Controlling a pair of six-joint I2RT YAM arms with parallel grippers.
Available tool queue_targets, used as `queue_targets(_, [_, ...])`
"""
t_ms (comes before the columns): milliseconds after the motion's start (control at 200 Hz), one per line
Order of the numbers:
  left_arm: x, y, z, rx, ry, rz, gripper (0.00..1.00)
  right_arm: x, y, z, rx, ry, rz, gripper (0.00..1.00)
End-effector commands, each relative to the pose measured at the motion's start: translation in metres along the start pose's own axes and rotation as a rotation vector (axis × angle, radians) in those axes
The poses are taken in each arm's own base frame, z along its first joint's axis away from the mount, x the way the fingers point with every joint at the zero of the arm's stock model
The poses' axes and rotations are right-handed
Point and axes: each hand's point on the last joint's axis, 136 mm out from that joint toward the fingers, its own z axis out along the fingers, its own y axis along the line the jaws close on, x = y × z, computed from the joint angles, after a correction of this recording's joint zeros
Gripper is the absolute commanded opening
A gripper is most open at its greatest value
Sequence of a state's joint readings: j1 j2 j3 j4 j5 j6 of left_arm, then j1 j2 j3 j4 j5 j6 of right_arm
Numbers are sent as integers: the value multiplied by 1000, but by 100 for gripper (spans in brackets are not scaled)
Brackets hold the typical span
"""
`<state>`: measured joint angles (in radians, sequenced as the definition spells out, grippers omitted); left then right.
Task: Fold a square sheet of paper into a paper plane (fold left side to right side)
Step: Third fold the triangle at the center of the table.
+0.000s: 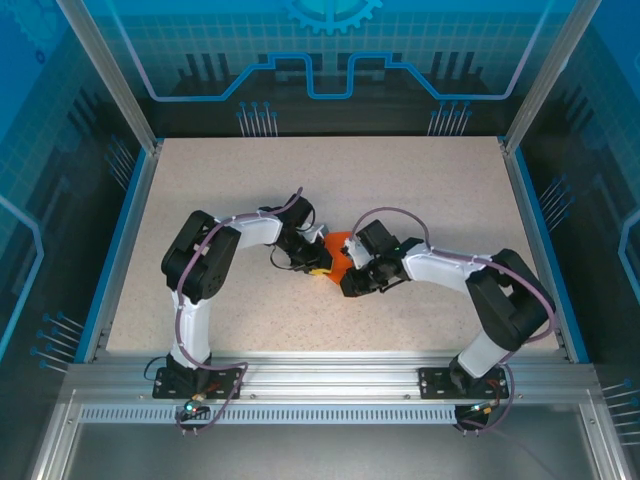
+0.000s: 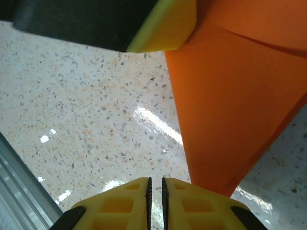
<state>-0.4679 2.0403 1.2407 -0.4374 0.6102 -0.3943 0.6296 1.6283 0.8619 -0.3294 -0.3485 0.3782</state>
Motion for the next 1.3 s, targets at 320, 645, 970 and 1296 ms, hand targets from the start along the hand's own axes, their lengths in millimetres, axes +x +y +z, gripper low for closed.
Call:
queue_targets(320, [7, 26, 10, -88, 34, -52, 18, -3, -13, 10, 83, 48, 18, 15])
queue_targets(645, [7, 26, 10, -90, 36, -50, 18, 3, -21, 15, 119, 80, 29, 15])
queue_targets(970, [8, 27, 10, -93, 39, -52, 18, 11, -29, 20, 143, 112, 49, 15])
queue_targets(1296, [0, 10, -6, -79, -12, -5, 22, 30, -45, 24, 169, 173, 130, 8])
